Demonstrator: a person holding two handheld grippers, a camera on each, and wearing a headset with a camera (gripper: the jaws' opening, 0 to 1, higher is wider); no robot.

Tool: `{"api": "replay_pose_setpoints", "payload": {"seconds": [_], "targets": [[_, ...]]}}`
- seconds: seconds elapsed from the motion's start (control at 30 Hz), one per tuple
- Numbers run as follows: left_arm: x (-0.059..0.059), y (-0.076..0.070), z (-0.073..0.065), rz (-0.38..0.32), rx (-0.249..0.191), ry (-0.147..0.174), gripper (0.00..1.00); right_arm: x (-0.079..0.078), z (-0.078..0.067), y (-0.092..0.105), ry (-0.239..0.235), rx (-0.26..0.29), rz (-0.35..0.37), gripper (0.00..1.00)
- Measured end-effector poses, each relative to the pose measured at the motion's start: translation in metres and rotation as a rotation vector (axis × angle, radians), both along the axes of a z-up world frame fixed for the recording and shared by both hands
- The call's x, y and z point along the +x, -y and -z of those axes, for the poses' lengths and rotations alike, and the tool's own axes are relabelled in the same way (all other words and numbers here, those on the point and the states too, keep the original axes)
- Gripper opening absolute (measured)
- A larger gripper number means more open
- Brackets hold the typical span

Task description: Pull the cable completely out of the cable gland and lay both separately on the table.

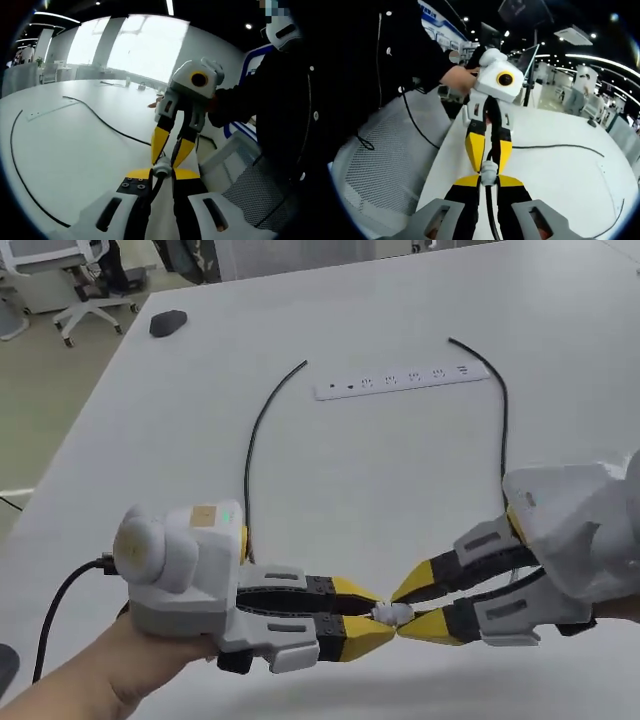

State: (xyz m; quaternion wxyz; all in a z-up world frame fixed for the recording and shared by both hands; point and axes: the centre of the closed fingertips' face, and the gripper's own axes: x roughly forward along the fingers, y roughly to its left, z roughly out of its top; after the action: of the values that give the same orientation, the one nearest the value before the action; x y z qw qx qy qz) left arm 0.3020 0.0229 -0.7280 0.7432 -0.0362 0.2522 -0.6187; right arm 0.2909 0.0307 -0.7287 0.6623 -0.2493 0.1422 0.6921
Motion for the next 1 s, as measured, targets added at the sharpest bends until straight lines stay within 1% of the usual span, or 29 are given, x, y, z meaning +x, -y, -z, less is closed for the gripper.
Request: {"api": "replay_pose_setpoints", "payload": {"seconds": [0.07, 0.1, 0.13, 0.2, 0.23, 0.27, 0.3, 0.33, 0.37, 0.4, 0.43, 0.47, 0.5, 0.53, 0.57, 0.6, 0.63, 0.67, 0.73, 0.77, 0.83, 0.87, 0.93, 1.0], "targets": [[0.001, 0.0, 0.0, -0.005, -0.002, -0.006, 0.15, 0.0, 0.001, 0.0, 0.028, -0.004, -0.006, 0.07], [0.001, 0.0, 0.001, -0.007, -0.003, -0.014, 0.15, 0.0, 0.001, 0.0, 0.034, -0.004, -0.009, 0.07], [0.001, -0.001, 0.001, -0.015, -0.006, -0.033, 0.15, 0.0, 0.001, 0.0, 0.051, -0.003, -0.014, 0.07], [0.001, -0.001, 0.0, -0.018, -0.015, -0.046, 0.15, -0.001, -0.001, -0.001, 0.078, 0.007, -0.021, 0.07], [0.001, -0.001, -0.001, -0.016, -0.019, -0.037, 0.15, -0.001, -0.003, 0.0, 0.094, 0.012, -0.024, 0.07], [0.004, 0.0, -0.005, -0.015, -0.034, 0.027, 0.15, 0.002, -0.004, 0.0, 0.094, 0.02, -0.014, 0.08], [0.003, 0.0, -0.007, -0.008, -0.038, 0.048, 0.15, 0.003, -0.006, 0.0, 0.075, 0.035, -0.007, 0.08], [0.0, 0.0, -0.008, 0.023, -0.035, 0.093, 0.15, 0.001, -0.007, 0.0, -0.047, 0.047, 0.034, 0.08], [0.0, 0.001, -0.009, 0.034, -0.031, 0.131, 0.15, 0.001, -0.007, 0.001, -0.116, 0.044, 0.066, 0.1], [-0.001, 0.002, -0.011, 0.051, -0.024, 0.166, 0.15, 0.004, -0.008, 0.001, -0.189, 0.056, 0.093, 0.14], [-0.003, 0.004, -0.012, 0.058, -0.027, 0.174, 0.15, 0.004, -0.008, 0.002, -0.244, 0.058, 0.11, 0.17], [-0.003, 0.004, -0.012, 0.055, -0.028, 0.176, 0.15, 0.003, -0.011, 0.002, -0.311, 0.079, 0.116, 0.18], [-0.003, 0.005, -0.013, 0.059, -0.024, 0.191, 0.15, 0.001, -0.014, 0.001, -0.345, 0.101, 0.114, 0.17], [-0.003, 0.005, -0.014, 0.066, -0.024, 0.219, 0.15, 0.001, -0.014, 0.002, -0.347, 0.106, 0.1, 0.14], [-0.002, 0.004, -0.015, 0.063, -0.028, 0.222, 0.15, 0.005, -0.013, 0.002, -0.344, 0.113, 0.118, 0.12], [-0.001, 0.003, -0.014, 0.06, -0.026, 0.224, 0.15, 0.003, -0.013, 0.003, -0.381, 0.11, 0.127, 0.12], [0.0, 0.003, -0.015, 0.062, -0.024, 0.236, 0.15, 0.003, -0.013, 0.003, -0.409, 0.115, 0.13, 0.12], [-0.001, 0.003, -0.016, 0.064, -0.025, 0.24, 0.15, 0.004, -0.013, 0.003, -0.413, 0.121, 0.131, 0.11], [-0.001, 0.003, -0.016, 0.071, -0.024, 0.261, 0.15, 0.005, -0.014, 0.003, -0.436, 0.129, 0.138, 0.09], [-0.002, 0.004, -0.016, 0.073, -0.024, 0.261, 0.15, 0.004, -0.014, 0.003, -0.46, 0.13, 0.136, 0.09], [-0.002, 0.004, -0.016, 0.075, -0.02, 0.274, 0.15, 0.004, -0.015, 0.003, -0.469, 0.131, 0.137, 0.09], [-0.002, 0.004, -0.016, 0.079, -0.02, 0.275, 0.15, 0.002, -0.015, 0.002, -0.478, 0.127, 0.133, 0.09], [-0.003, 0.004, -0.016, 0.082, -0.022, 0.272, 0.15, 0.001, -0.015, 0.002, -0.473, 0.123, 0.123, 0.09], [-0.002, 0.004, -0.016, 0.074, -0.023, 0.256, 0.15, 0.001, -0.015, 0.002, -0.412, 0.122, 0.104, 0.08]]}}
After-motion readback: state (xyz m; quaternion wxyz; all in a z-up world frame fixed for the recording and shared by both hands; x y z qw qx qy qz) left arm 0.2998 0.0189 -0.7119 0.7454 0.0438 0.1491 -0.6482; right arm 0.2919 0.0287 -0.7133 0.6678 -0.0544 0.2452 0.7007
